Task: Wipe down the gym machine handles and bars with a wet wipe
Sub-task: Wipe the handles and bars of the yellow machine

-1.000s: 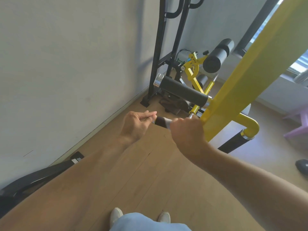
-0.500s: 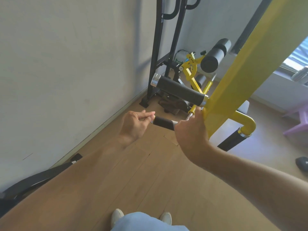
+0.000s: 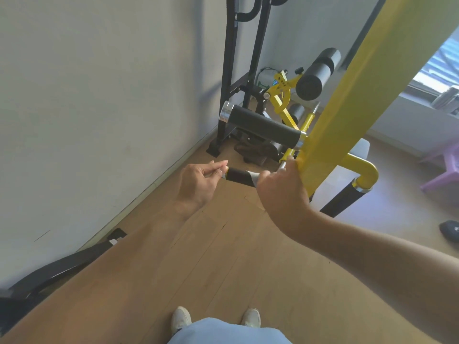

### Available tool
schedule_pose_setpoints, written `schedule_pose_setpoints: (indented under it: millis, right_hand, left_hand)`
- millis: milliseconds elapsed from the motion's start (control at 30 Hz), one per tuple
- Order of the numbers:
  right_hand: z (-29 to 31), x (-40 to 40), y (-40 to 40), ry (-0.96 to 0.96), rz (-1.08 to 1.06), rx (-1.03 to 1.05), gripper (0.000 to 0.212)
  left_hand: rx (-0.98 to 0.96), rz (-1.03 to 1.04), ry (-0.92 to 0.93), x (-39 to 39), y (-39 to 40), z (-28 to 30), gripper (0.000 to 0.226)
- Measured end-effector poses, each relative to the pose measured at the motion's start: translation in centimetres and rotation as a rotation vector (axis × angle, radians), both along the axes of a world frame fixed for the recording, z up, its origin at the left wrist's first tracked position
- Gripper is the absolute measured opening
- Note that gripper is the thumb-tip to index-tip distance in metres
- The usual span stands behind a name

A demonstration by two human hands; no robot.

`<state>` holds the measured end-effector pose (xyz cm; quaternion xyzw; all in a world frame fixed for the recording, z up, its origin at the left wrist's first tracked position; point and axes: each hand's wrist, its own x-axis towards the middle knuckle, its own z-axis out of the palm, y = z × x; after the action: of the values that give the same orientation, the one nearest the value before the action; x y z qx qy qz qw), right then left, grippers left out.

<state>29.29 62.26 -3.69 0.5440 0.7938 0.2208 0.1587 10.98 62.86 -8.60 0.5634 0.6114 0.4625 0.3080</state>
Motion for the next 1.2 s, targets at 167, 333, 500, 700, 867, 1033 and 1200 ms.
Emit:
schedule_pose_setpoints:
  millis: [167,333,500,700,867,1033,1200]
  right_hand:
    - [-0.7,-1.5,1.5,0.157,0.172,0.064,0.026]
    - [-1.9,-2.4,1.0,0.436,0.173,0.047,0.033]
    - [0.0,-0.2,-0.6,-0.027,-0.005,0.029,0.016]
    - [0.4,-1.8,0.3,0.388,0.189,-0.092,0.040]
    - [1.1,-0.8,0.2,0.273,0.101,-0.030,0.038]
    - [1.6,0.6,-0.6,-0.035,0.072,0.027,0.026]
    - [0.8,-1.9,0.8,0.436,0.143,-0.084,0.032]
  left_hand:
    - [0.011,0.005,-0.001,0.3,-0.1,0.3,0.024]
    - [0.019,-0.024,0.012,0.0,-0.4,0.4,0.026]
    - [0.014,-0.020,-0.010,0.1,-1.0,0.3,0.026]
    - [-0.008,-0.041,-0.013,0.5,-1.2,0.3,0.027]
    - [-0.017,-0.031,-0.038,0.7,-1.2,0.4,0.026]
    - [-0.035,0.008,-0.038,0.9,-0.8,0.5,0.026]
    - [-0.029,-0.016,0.000,0.9,-0.4,0.7,0.026]
